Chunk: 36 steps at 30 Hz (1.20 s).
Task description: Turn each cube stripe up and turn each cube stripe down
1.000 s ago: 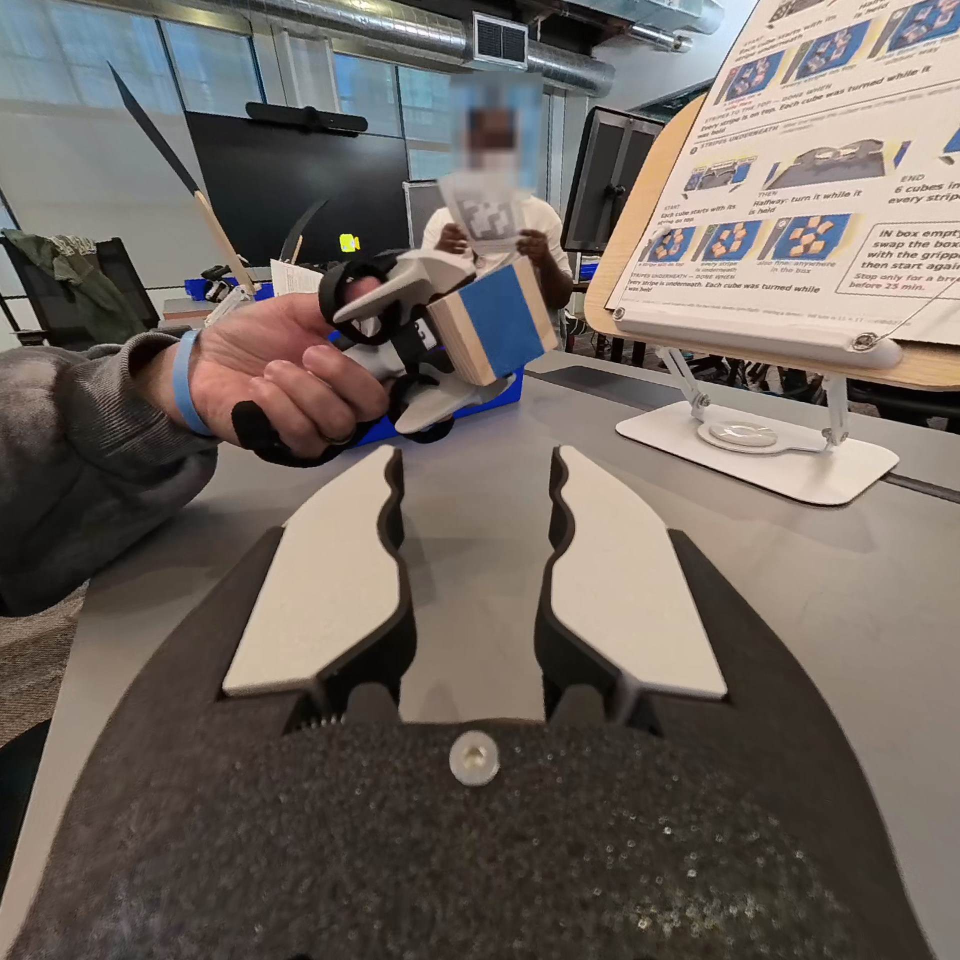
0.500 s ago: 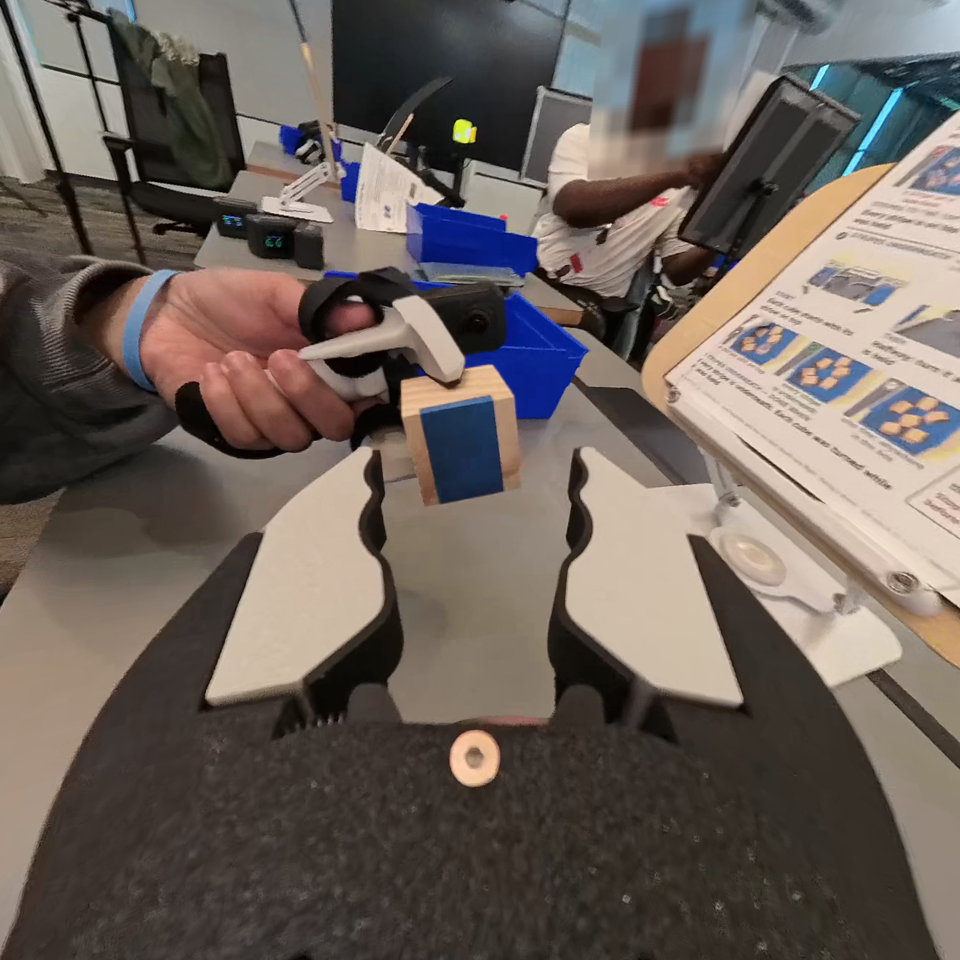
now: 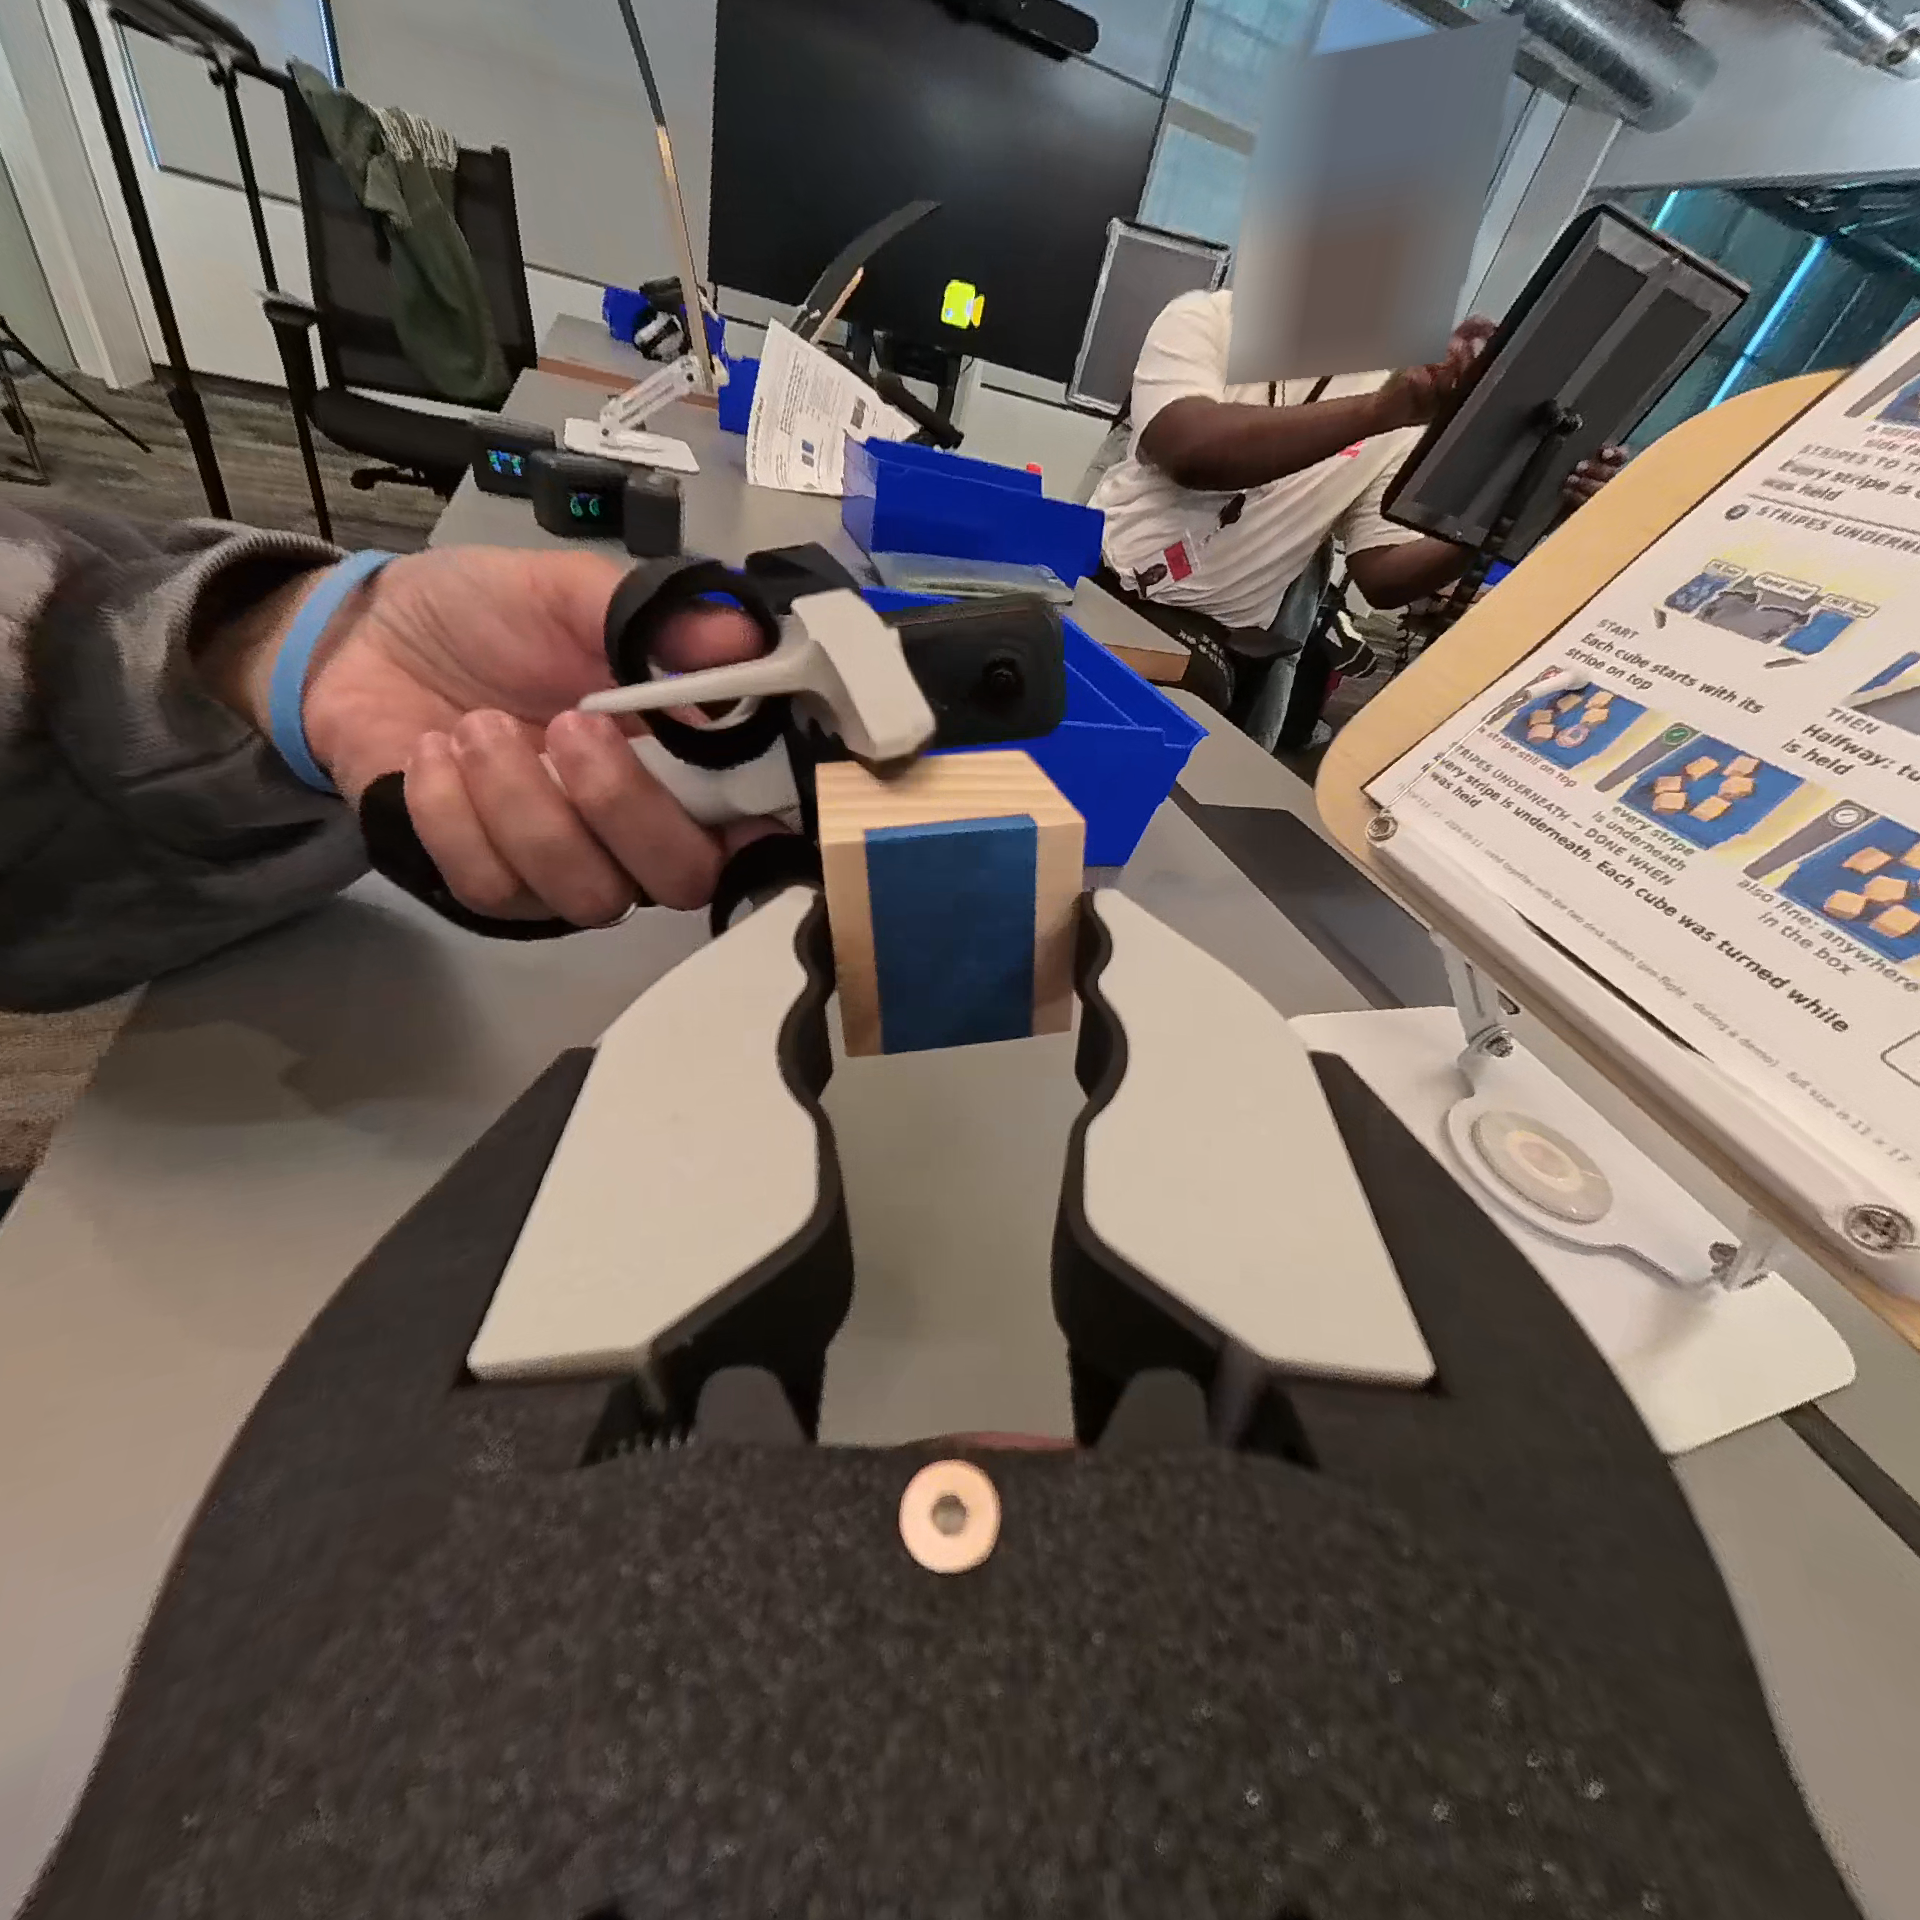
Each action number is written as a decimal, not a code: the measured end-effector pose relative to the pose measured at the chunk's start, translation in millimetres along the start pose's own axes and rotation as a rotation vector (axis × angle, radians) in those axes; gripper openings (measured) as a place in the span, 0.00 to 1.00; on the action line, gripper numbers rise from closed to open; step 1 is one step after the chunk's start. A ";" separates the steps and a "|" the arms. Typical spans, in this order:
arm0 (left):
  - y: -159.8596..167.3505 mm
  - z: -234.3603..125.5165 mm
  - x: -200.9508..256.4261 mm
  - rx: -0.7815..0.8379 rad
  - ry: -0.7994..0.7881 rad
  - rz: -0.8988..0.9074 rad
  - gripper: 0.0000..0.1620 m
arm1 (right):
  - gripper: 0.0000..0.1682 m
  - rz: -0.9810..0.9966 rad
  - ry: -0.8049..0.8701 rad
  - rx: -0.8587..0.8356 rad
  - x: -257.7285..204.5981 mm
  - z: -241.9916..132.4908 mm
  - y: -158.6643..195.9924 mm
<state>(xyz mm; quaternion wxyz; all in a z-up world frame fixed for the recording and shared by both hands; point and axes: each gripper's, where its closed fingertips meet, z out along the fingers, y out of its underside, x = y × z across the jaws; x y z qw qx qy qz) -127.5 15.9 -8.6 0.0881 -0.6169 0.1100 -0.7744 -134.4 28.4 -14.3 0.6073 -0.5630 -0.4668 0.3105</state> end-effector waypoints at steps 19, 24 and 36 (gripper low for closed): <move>21.9 -64.6 -53.3 0.111 -1.136 1.189 0.32 | 0.27 0.331 0.514 -0.295 84.3 -132.5 -8.8; 25.8 -61.1 -59.2 0.092 -1.097 1.131 0.32 | 0.26 0.502 0.806 -0.524 153.0 -228.8 10.0; 33.4 -50.1 -74.6 0.026 -1.075 1.079 0.33 | 0.27 0.867 0.910 -1.144 195.1 -302.2 170.1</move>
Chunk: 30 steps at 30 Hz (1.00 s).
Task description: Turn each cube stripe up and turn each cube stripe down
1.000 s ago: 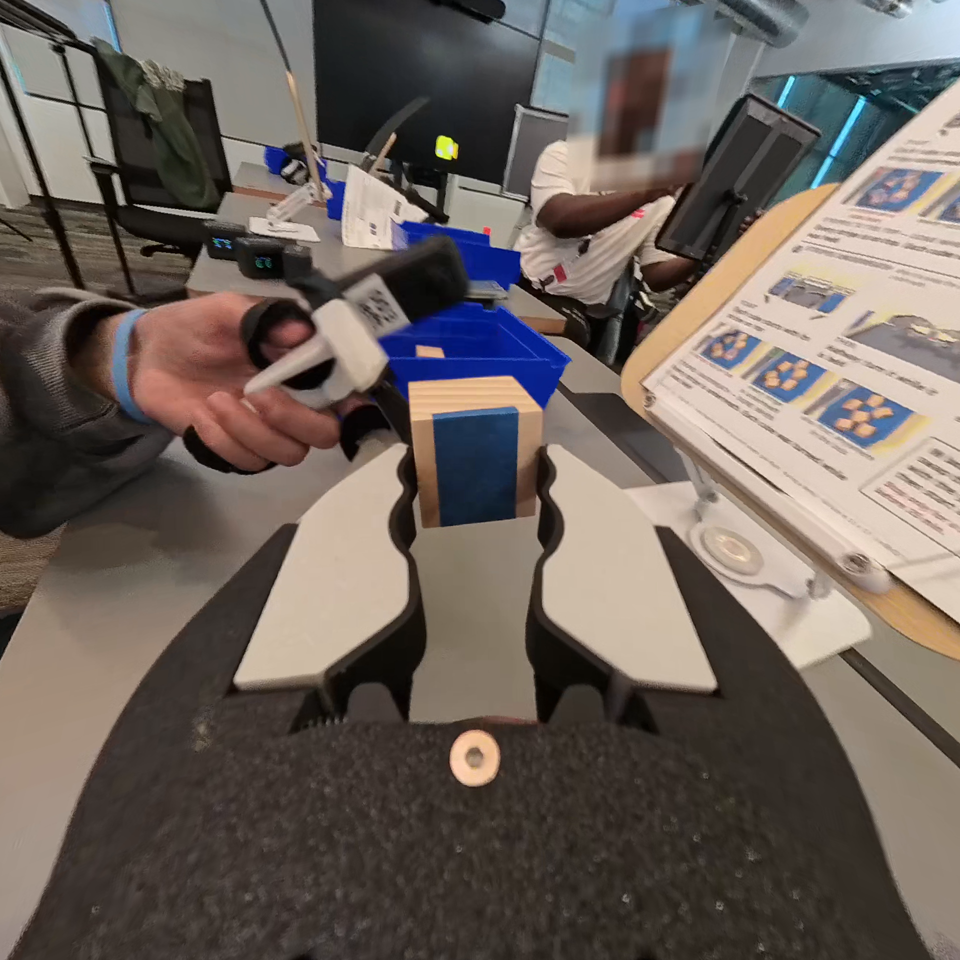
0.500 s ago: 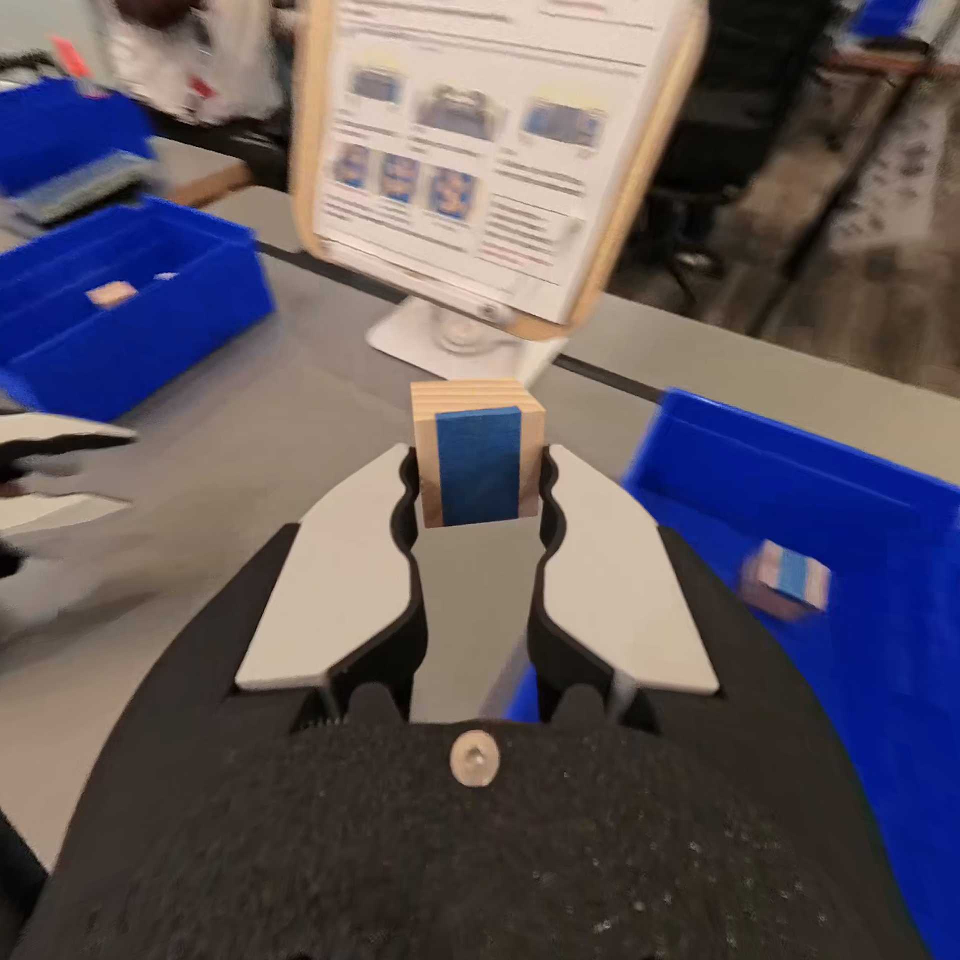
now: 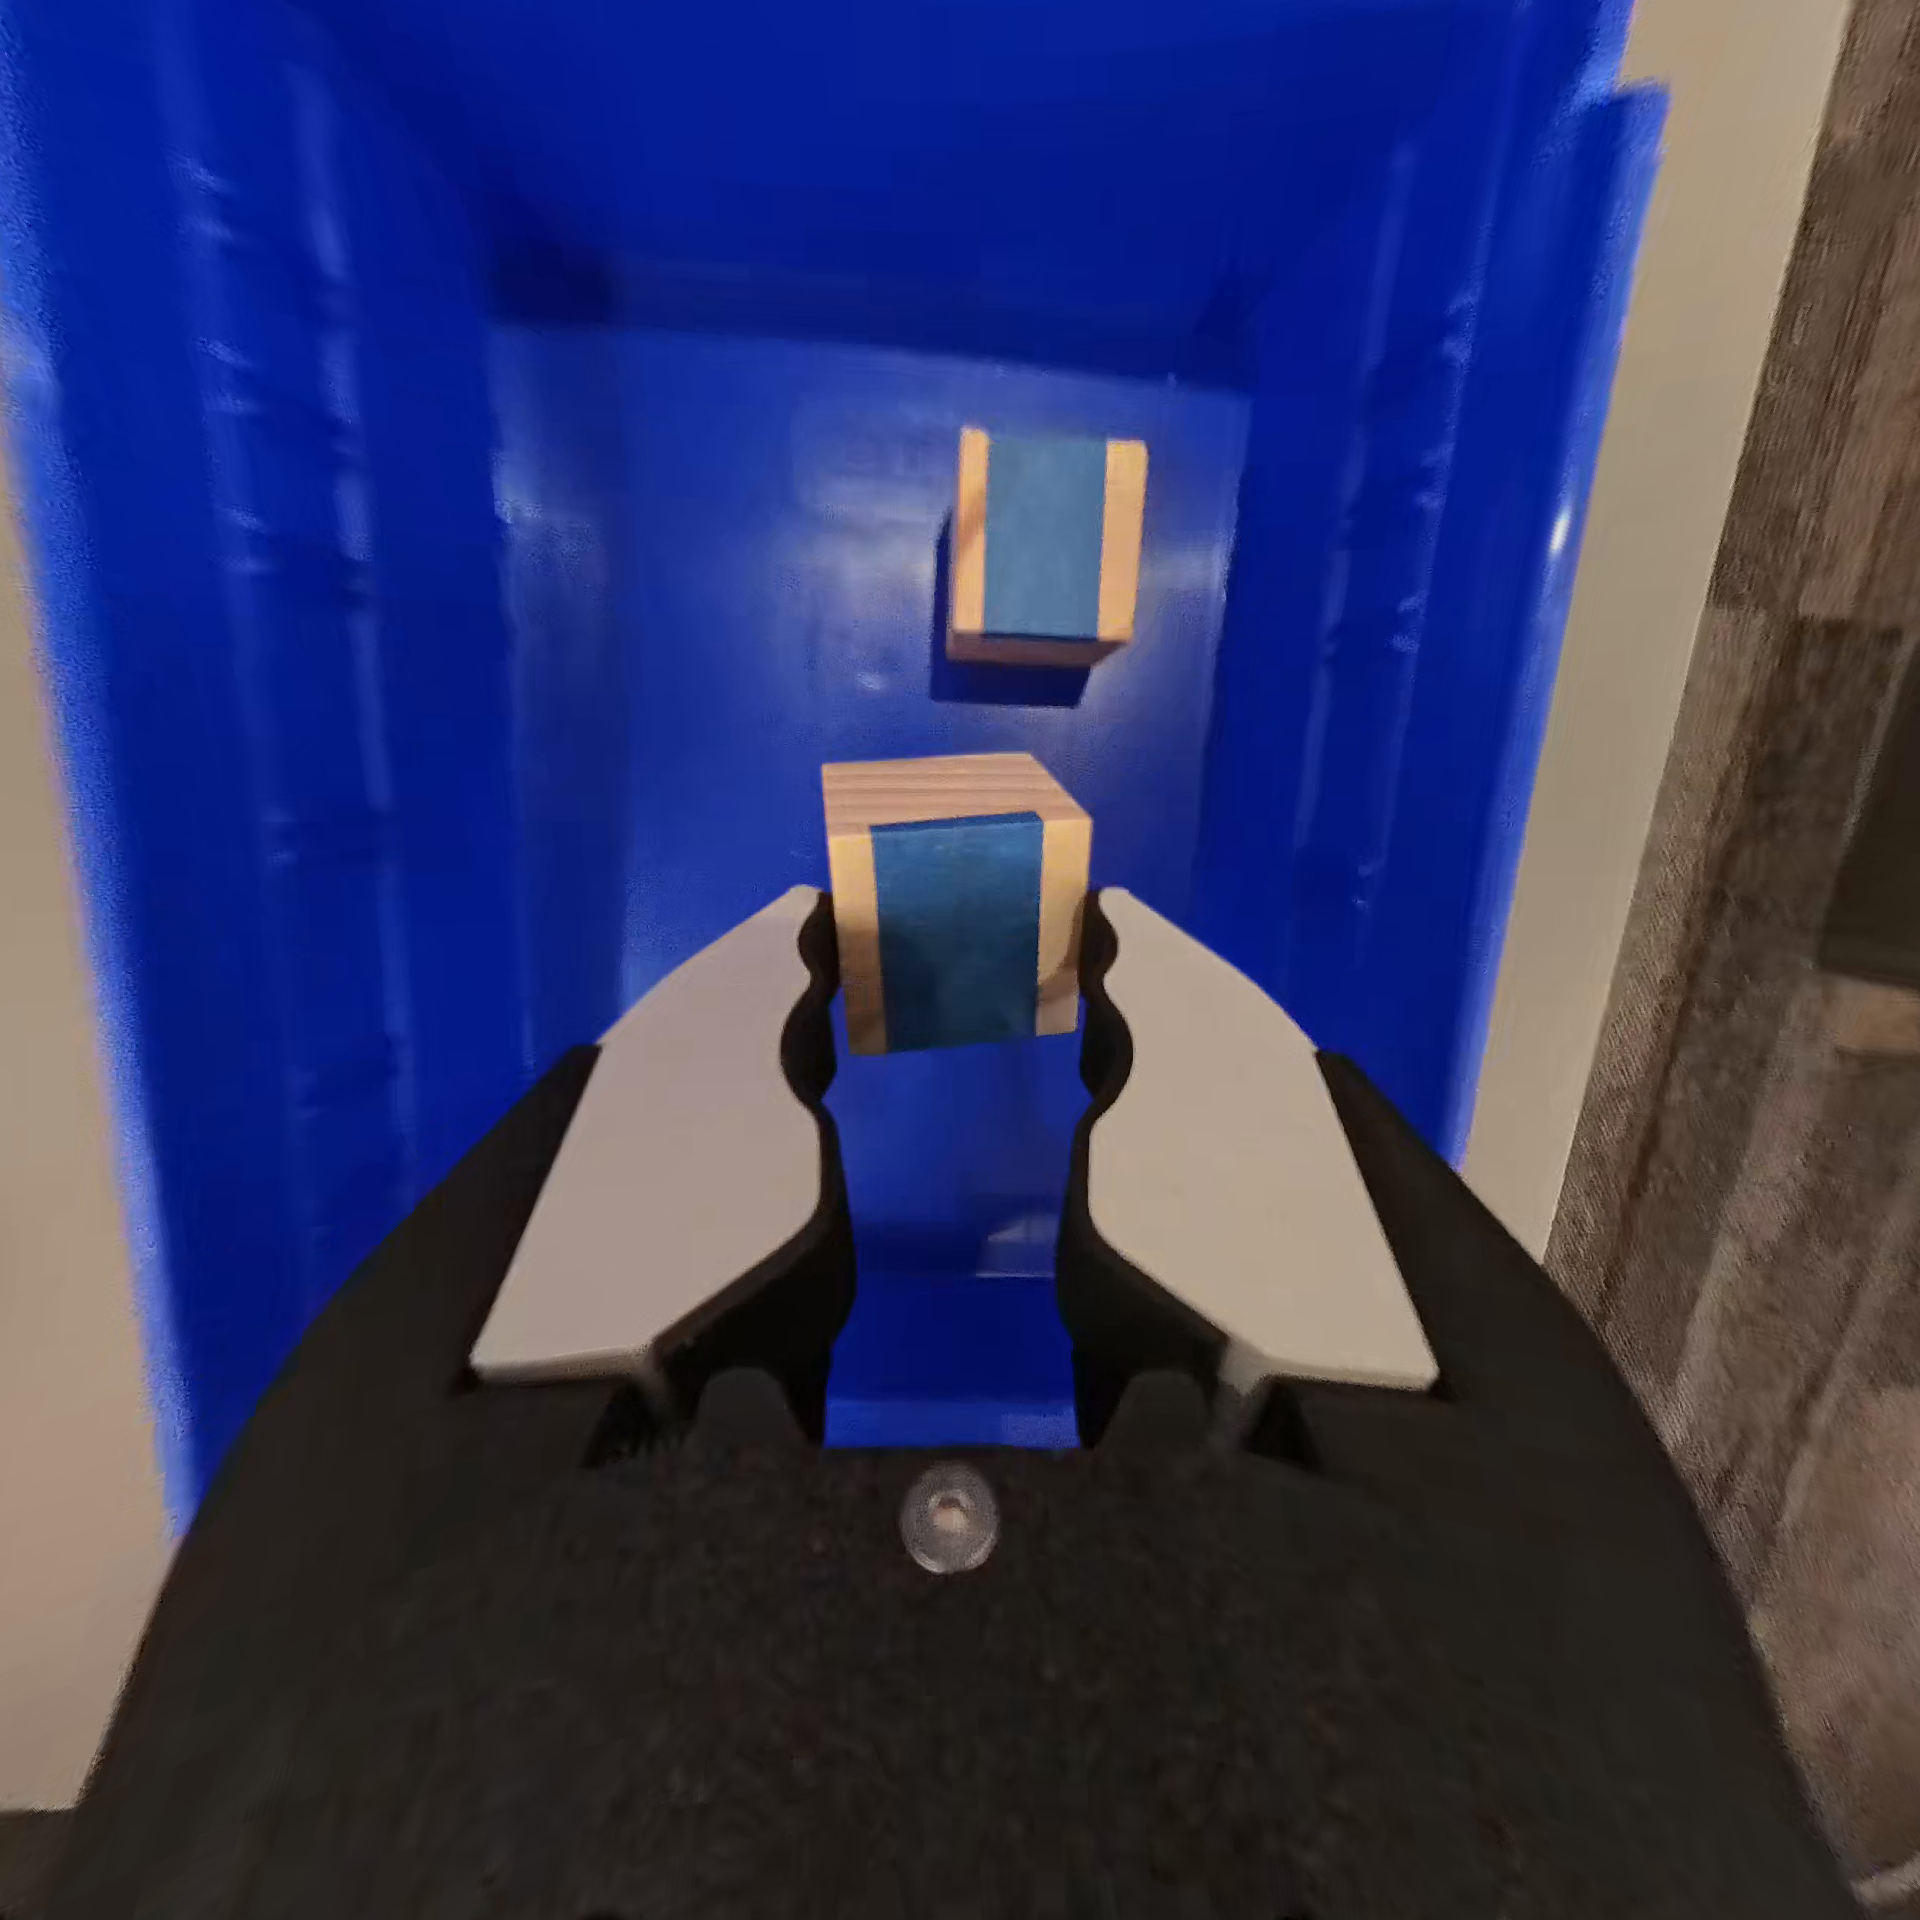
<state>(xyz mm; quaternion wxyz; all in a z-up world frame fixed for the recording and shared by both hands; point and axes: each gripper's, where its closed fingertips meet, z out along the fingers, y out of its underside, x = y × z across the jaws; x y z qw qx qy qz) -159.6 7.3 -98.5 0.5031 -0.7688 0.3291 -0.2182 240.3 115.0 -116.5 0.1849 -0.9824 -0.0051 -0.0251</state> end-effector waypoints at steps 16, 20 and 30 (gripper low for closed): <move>6.4 2.5 -2.8 -0.030 0.031 -0.025 0.36 | 0.27 0.051 0.093 -0.162 19.9 53.1 21.1; 9.4 3.6 -1.6 -0.042 0.029 -0.015 0.38 | 0.44 0.012 0.117 -0.095 24.0 31.9 9.1; 7.4 -1.3 -15.2 -0.013 -0.004 -0.068 0.38 | 0.43 -0.215 -0.522 1.020 -178.6 -180.7 2.7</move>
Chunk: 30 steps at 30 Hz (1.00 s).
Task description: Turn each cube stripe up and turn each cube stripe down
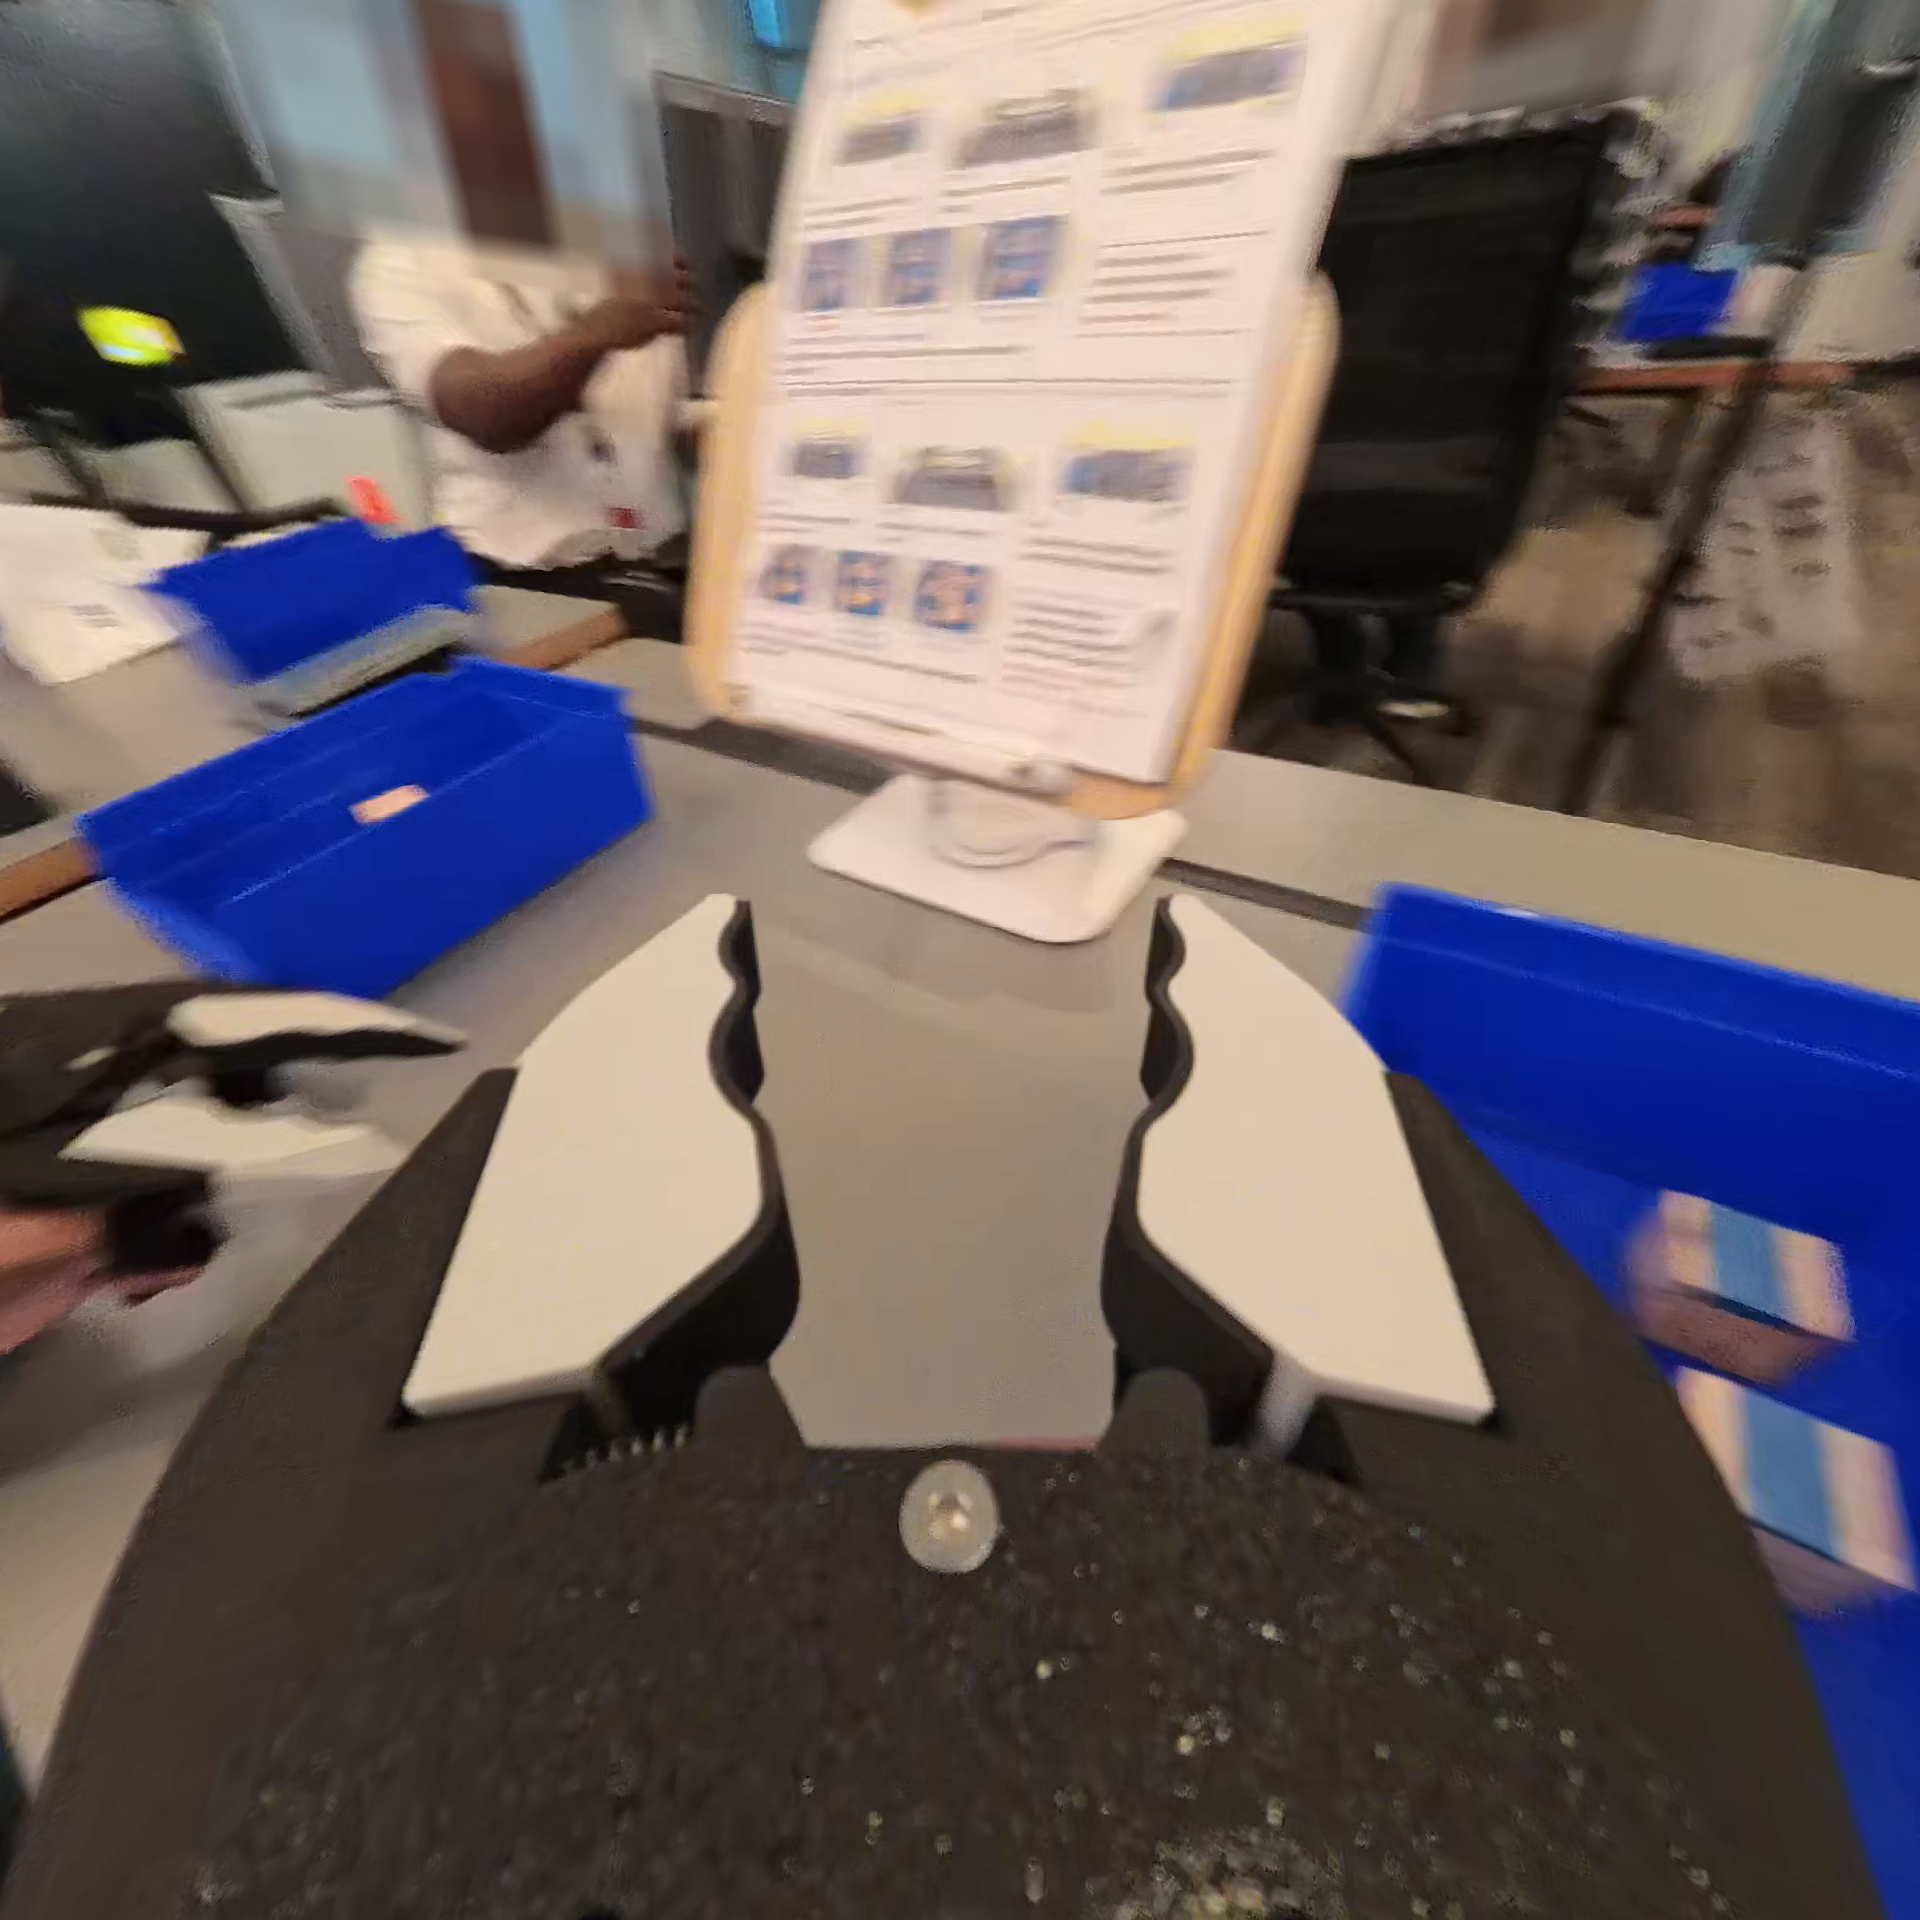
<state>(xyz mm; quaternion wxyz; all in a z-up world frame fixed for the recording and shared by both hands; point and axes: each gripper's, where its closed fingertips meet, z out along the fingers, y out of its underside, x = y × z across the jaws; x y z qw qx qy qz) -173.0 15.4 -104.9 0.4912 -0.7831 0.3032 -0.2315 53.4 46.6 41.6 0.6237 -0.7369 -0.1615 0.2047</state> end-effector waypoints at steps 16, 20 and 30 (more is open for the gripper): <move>18.8 -16.4 33.3 -0.135 0.164 -0.025 0.37 | 0.36 -0.068 -0.298 0.111 -122.6 36.1 121.0; 0.3 -69.3 8.3 -0.133 0.165 0.081 0.37 | 0.36 -0.023 -0.313 0.098 -120.8 36.4 128.1; -3.1 -139.7 -223.0 -0.634 -0.087 0.424 0.37 | 0.36 -0.045 -0.355 0.086 -127.8 39.0 131.8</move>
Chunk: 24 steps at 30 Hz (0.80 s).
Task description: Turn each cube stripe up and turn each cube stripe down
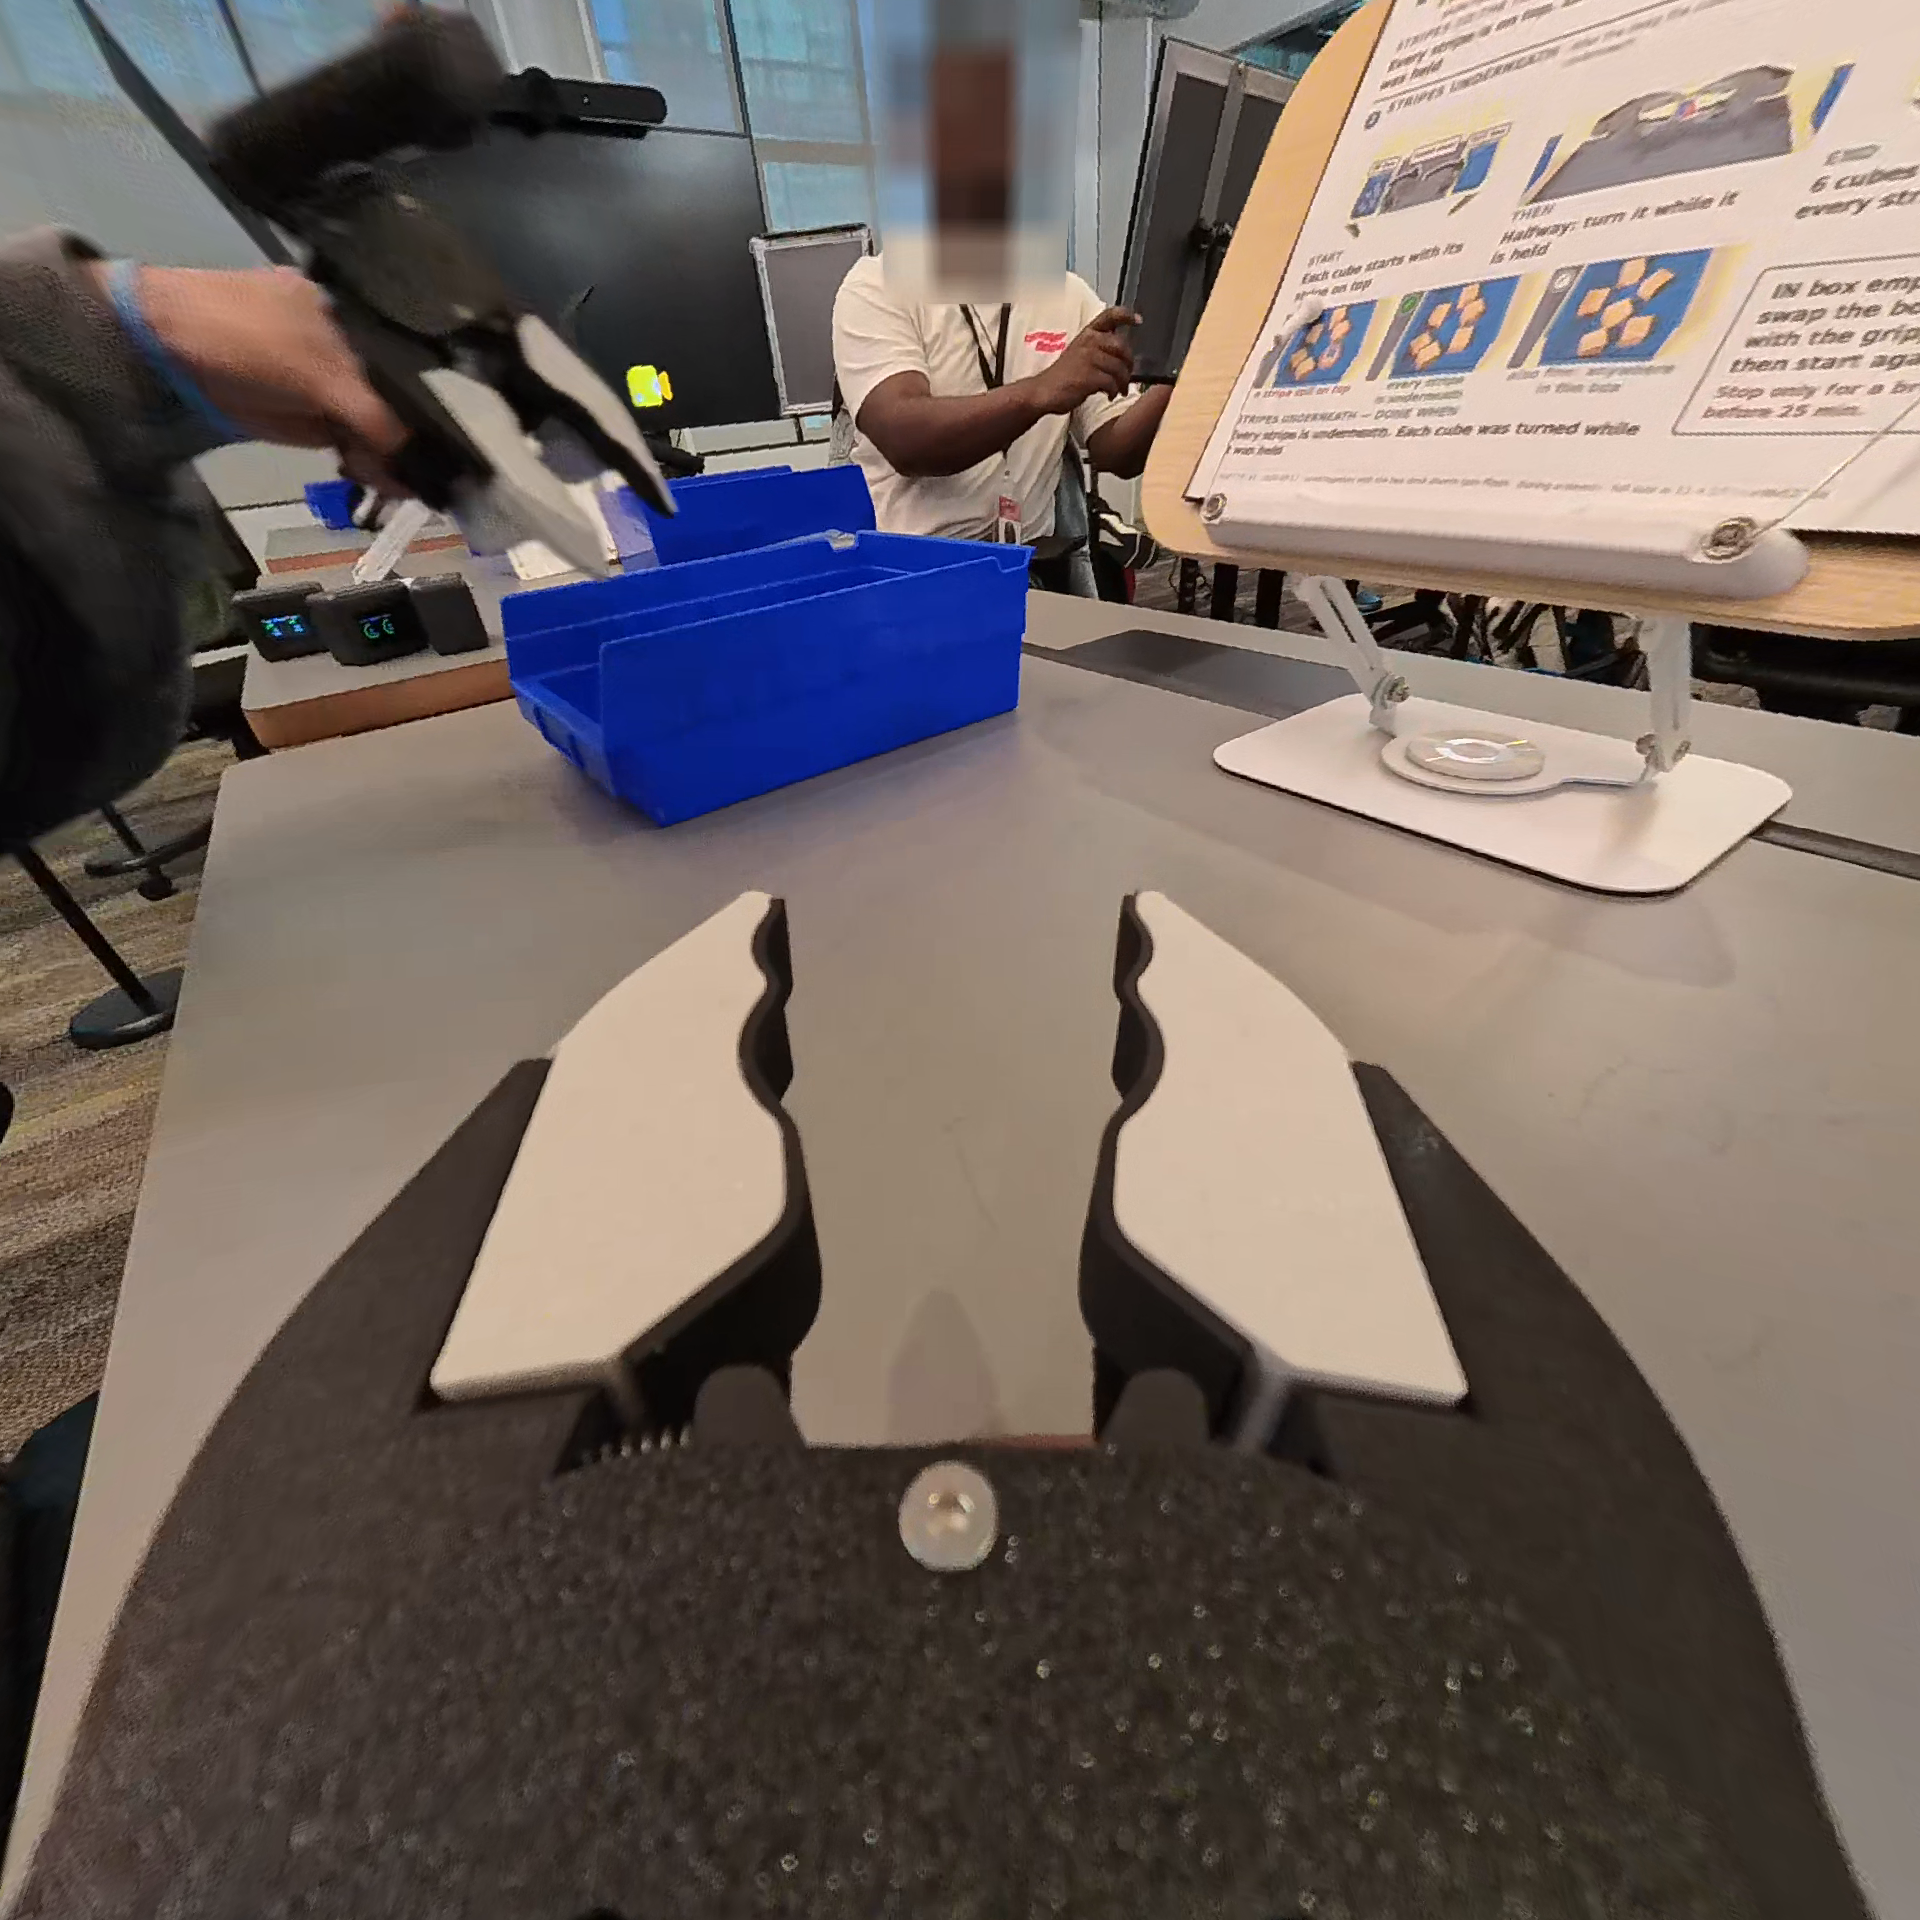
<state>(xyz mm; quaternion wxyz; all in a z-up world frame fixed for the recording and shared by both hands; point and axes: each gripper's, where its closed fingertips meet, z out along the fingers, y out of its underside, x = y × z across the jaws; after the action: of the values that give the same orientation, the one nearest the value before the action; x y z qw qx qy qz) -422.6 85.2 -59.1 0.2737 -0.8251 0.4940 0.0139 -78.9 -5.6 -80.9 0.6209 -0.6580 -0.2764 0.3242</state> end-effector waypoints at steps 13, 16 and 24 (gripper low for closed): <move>63.5 103.1 -75.0 -0.333 0.159 0.086 0.39 | 0.35 -0.040 -0.056 -0.048 -12.7 5.8 8.4; 66.7 115.0 -70.9 -0.334 0.179 0.087 0.38 | 0.35 -0.035 -0.076 -0.047 -15.6 6.2 8.5; 66.0 99.0 -66.6 -0.288 0.208 -0.003 0.28 | 0.34 -0.040 -0.077 -0.051 -16.2 6.8 8.9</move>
<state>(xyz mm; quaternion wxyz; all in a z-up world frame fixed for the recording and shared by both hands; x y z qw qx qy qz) -486.5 161.1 -152.6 0.1001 -0.8536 0.5113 -0.0014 -94.8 -14.3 -88.5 0.5992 -0.6551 -0.3212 0.3296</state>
